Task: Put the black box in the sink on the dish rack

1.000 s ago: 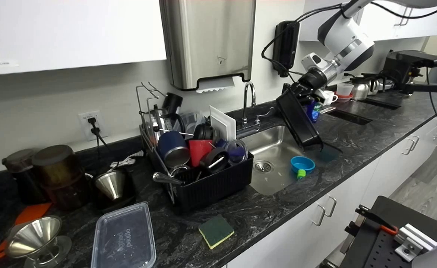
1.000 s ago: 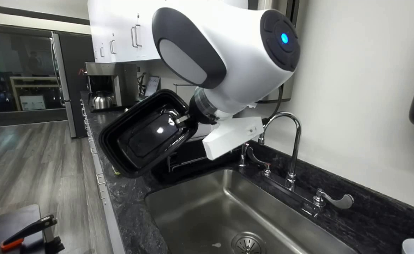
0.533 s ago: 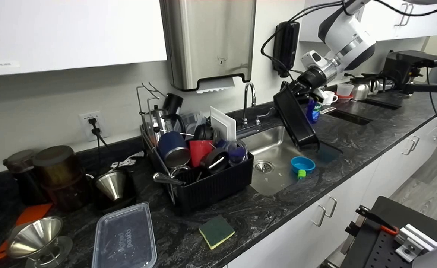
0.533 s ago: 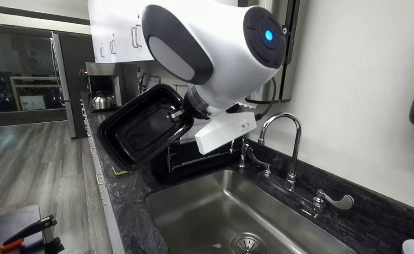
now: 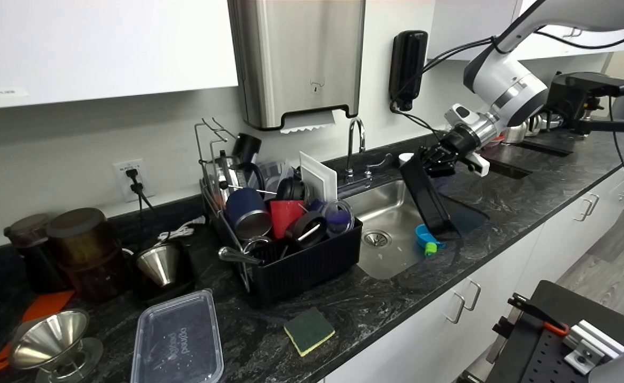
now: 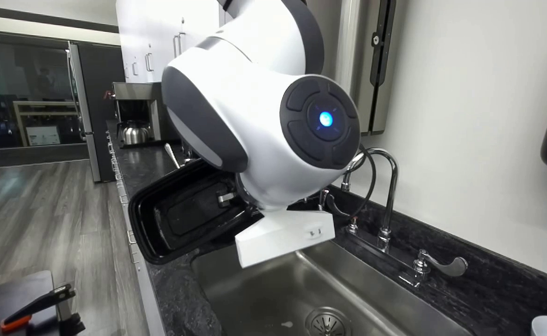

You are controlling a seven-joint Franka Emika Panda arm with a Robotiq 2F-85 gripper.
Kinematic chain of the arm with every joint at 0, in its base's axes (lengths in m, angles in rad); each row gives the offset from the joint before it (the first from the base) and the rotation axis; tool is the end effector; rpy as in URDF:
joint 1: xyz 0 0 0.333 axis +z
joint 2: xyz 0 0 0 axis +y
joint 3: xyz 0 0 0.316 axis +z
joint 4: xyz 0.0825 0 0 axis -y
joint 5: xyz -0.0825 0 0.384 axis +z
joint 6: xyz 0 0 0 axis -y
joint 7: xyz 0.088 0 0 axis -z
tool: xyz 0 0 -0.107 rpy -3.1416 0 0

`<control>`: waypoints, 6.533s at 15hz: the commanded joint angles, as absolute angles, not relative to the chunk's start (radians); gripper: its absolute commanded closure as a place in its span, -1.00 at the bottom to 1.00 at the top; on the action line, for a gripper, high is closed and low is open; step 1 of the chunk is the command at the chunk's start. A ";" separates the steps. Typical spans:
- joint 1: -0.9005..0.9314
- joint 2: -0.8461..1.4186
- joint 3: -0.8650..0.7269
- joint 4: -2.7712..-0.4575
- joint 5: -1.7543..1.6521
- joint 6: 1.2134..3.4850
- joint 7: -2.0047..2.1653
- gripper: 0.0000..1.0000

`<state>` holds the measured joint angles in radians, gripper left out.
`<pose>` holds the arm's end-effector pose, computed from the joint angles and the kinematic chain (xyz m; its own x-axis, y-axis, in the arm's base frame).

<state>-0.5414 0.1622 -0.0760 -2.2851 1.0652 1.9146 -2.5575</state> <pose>0.4363 -0.2338 0.2753 0.1092 0.5638 0.8187 0.9256 -0.3580 0.1231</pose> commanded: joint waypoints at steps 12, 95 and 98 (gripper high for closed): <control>-0.310 0.141 -0.204 -2.301 1.087 2.110 -2.219 0.98; -0.011 -0.347 0.044 -2.373 1.585 2.147 -2.662 0.98; -0.015 -0.411 0.060 -2.350 1.551 2.165 -2.598 0.98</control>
<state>-0.0140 -0.3705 0.0450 -2.3507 1.5506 2.1265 -2.5967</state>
